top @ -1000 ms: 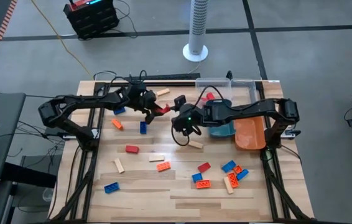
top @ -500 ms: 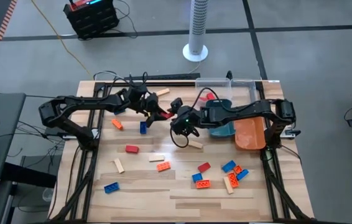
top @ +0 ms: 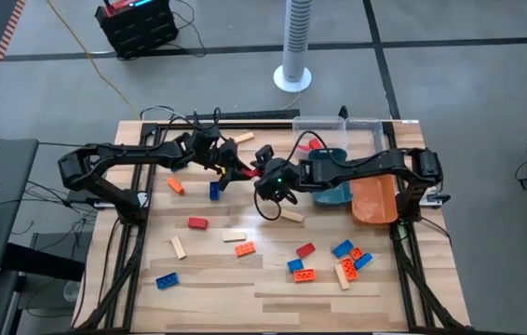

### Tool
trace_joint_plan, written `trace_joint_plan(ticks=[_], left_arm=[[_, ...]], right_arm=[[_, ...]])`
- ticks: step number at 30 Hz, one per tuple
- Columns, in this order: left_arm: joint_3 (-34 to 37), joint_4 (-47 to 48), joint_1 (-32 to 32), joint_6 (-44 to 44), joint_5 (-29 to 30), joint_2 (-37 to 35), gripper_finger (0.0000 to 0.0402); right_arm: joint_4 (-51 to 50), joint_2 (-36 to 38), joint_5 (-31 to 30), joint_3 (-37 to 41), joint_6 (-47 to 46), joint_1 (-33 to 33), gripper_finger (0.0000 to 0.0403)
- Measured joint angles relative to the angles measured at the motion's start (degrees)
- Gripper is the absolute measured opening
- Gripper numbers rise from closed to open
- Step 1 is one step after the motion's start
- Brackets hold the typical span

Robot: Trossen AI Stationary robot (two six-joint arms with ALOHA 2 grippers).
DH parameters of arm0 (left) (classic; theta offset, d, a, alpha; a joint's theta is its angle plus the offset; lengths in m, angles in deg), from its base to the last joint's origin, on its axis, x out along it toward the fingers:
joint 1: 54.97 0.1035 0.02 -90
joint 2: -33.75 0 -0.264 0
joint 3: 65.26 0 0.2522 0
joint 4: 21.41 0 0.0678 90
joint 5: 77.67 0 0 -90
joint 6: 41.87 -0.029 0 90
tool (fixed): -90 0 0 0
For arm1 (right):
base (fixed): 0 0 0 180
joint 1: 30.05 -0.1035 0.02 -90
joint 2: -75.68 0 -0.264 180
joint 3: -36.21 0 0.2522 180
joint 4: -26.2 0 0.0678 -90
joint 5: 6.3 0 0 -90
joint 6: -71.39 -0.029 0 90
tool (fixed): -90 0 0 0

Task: Sort blocks
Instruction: Put the red block into the left transparent bin

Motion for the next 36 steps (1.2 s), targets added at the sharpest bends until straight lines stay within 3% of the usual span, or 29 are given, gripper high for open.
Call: trace_joint_plan(ticks=[2, 5, 15, 20, 25, 31, 36], left_arm=[[0.0, -0.1, -0.03, 0.06, 0.26, 0.0, 0.0141], [0.0, -0.08, -0.14, -0.62, 0.17, 0.0, 0.0155], [0.0, -1.15, -0.31, -2.26, 0.57, -0.01, 0.0291], [-0.04, 3.91, 1.28, -2.59, 3.49, -3.54, 0.0324], [-0.04, 13.36, 1.64, -4.63, 11.34, -11.2, 0.0327], [-0.04, 22.79, -1.1, -5.71, 22.18, -19.09, 0.0327], [-0.04, 30.61, -5.17, -5.58, 27.73, -20.57, 0.0327]], right_arm=[[-0.57, 0.0, -0.25, 0.02, 0.0, -0.3, 0.0103], [-1.38, 0.02, -0.72, 0.02, -0.88, -0.61, 0.0102], [-7.21, 0.46, -5.56, 0.0, -1.95, -2.45, 0.0126], [-14.71, 1.54, -8.97, -0.01, -5.25, -1.73, 0.012], [-22.33, 3.44, -9.28, -0.02, -15.26, 3.87, 0.0121], [-29.71, 4.0, -8.54, -0.03, -34.01, 16.82, 0.0122], [-36.74, 3.9, 1.17, -0.02, -47.3, 26.67, 0.0122]])
